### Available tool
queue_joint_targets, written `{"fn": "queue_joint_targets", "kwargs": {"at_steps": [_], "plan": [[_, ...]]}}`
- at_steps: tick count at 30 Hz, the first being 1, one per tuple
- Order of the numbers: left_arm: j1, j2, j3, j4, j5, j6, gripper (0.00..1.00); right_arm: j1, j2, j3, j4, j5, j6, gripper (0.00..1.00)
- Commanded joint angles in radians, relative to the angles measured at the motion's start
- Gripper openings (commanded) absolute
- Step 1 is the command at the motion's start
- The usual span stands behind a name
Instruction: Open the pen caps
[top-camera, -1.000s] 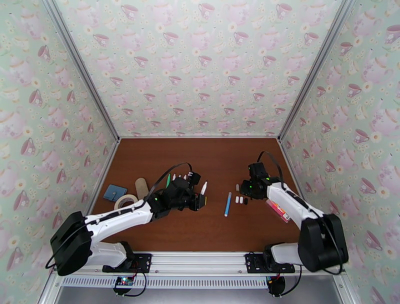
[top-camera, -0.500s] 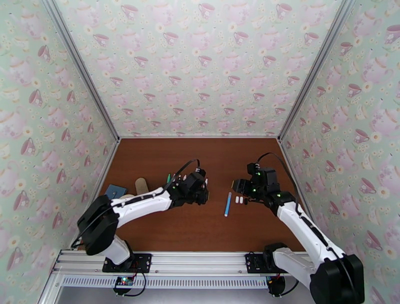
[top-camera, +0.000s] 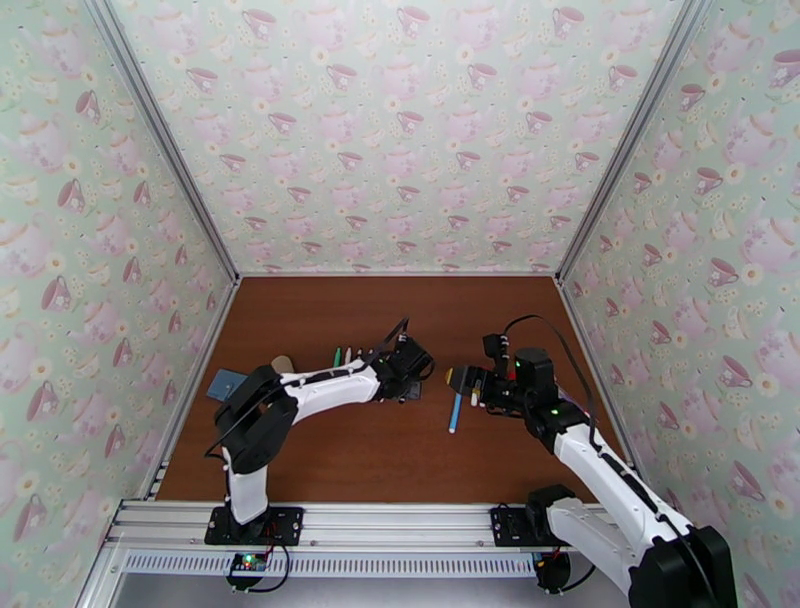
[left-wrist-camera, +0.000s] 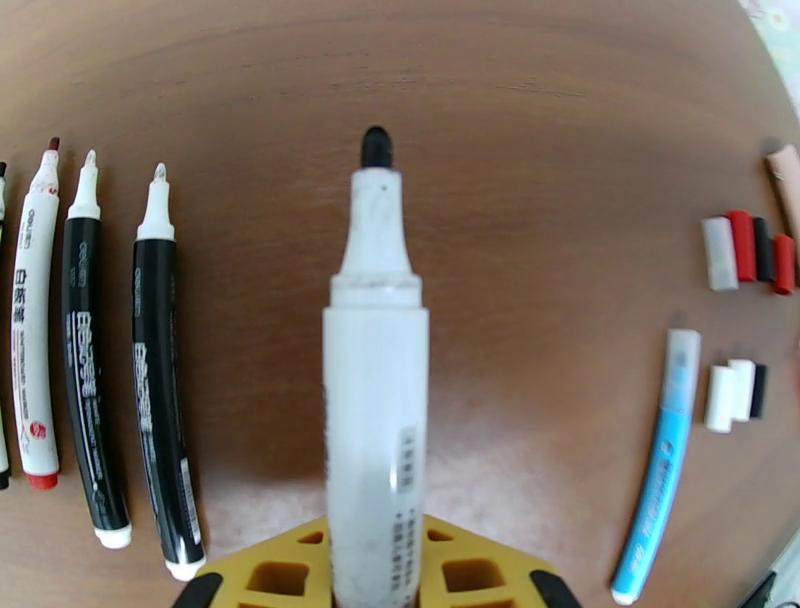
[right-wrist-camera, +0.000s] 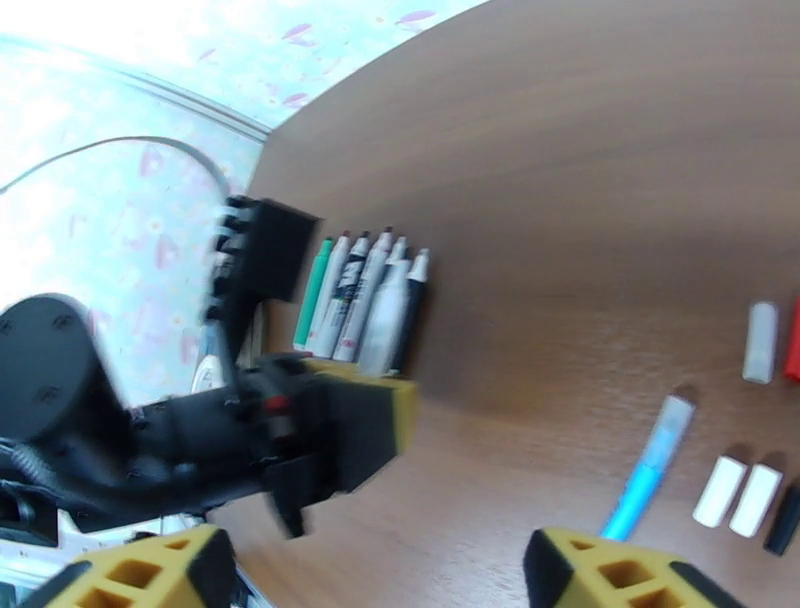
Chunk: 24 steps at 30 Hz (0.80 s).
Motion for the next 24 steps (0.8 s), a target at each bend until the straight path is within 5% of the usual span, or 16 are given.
{"fn": "queue_joint_targets", "kwargs": {"at_steps": [1,24], "plan": [[0.009,0.042,0.046,-0.056,-0.047,-0.022,0.2,0.014,0.013,-0.006,0.031,-0.041,0.002,1.0],[0.056,0.102,0.107,-0.099,-0.1,0.023,0.33,0.039,0.014,0.002,-0.032,-0.005,-0.011,1.0]]}}
